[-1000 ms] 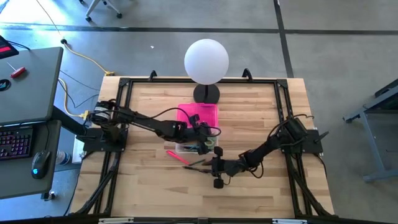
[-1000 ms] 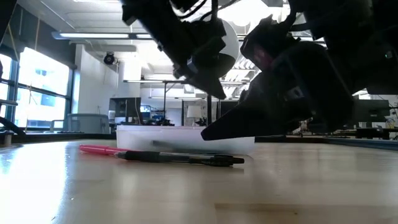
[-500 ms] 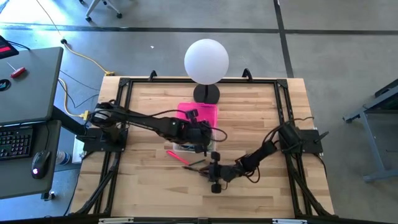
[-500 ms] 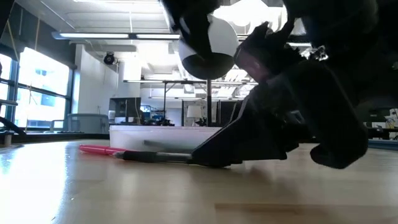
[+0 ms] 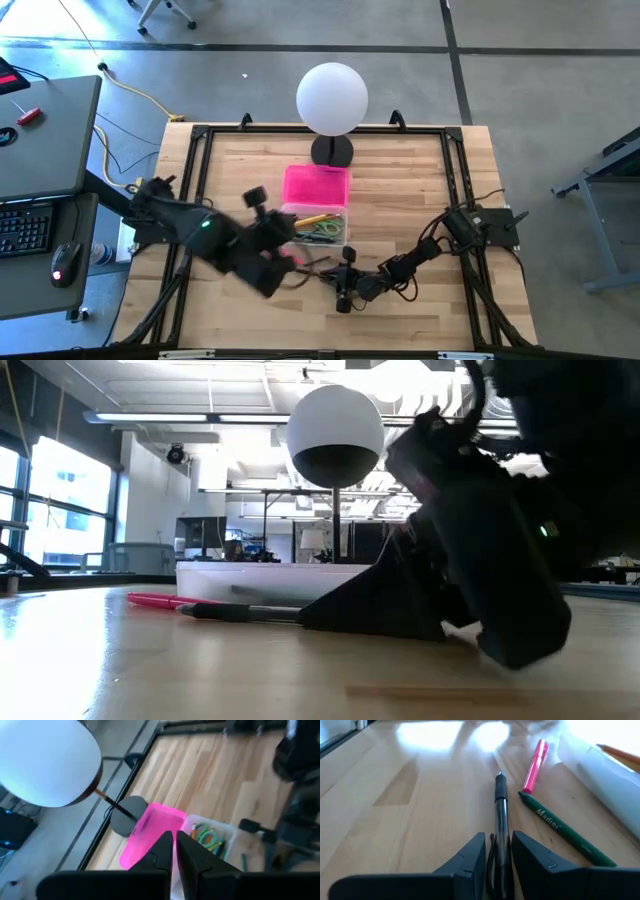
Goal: Pick & place school supplies into a supply box
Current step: Put the black pen into the pink supply box, then put the green crayon into the pink supply box
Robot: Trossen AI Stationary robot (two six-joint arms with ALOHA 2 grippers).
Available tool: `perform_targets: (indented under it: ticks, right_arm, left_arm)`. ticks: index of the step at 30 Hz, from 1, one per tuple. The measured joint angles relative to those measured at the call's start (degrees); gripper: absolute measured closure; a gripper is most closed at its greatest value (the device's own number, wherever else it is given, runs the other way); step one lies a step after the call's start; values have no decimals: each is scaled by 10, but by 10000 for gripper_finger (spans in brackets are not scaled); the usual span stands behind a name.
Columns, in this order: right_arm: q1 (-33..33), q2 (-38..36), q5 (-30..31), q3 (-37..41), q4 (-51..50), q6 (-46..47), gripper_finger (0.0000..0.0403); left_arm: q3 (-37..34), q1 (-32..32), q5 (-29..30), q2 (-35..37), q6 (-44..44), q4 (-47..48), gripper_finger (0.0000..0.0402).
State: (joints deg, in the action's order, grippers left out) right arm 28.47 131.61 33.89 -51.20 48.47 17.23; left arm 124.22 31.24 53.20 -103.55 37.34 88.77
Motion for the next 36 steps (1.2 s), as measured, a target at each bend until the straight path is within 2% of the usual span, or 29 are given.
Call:
perform_targets:
  ticks: [3, 6, 8, 11, 15, 18, 20, 23, 25, 28, 31, 36]
  right_arm:
    - [9, 5, 13, 0, 19, -21, 346]
    - [14, -16, -6, 1, 23, -56, 375]
    - [15, -38, -13, 2, 16, -69, 375]
    - [14, -81, -7, 5, -6, -136, 374]
    - [2, -157, 66, 5, -55, -252, 348]
    - [-23, -206, 113, 4, -93, -281, 348]
    - [-50, -224, 85, 4, -119, -274, 357]
    - [-101, -226, -10, 4, -144, -217, 372]
    - [-132, -210, -77, 4, -156, -174, 373]
    - [-160, -188, -138, 4, -155, -136, 361]
    - [-169, -177, -156, 4, -147, -128, 335]
    - [-159, -185, -133, 4, -134, -161, 307]
  left_arm:
    - [8, 43, 21, 1, 40, 13, 348]
    - [8, 79, 16, -1, 70, 13, 357]
    - [8, 100, 17, -1, 89, 13, 365]
    - [7, 122, 16, -1, 118, 13, 376]
    - [7, 139, 19, -1, 140, 13, 379]
    - [7, 145, 18, -1, 144, 12, 367]
    - [7, 146, 16, -1, 146, 12, 358]
    - [7, 146, 16, -1, 146, 9, 352]
    - [7, 145, 17, -1, 146, 9, 351]
    - [7, 145, 16, -1, 146, 9, 355]
    - [7, 145, 14, -1, 146, 9, 364]
    - [7, 145, 14, -1, 146, 11, 376]
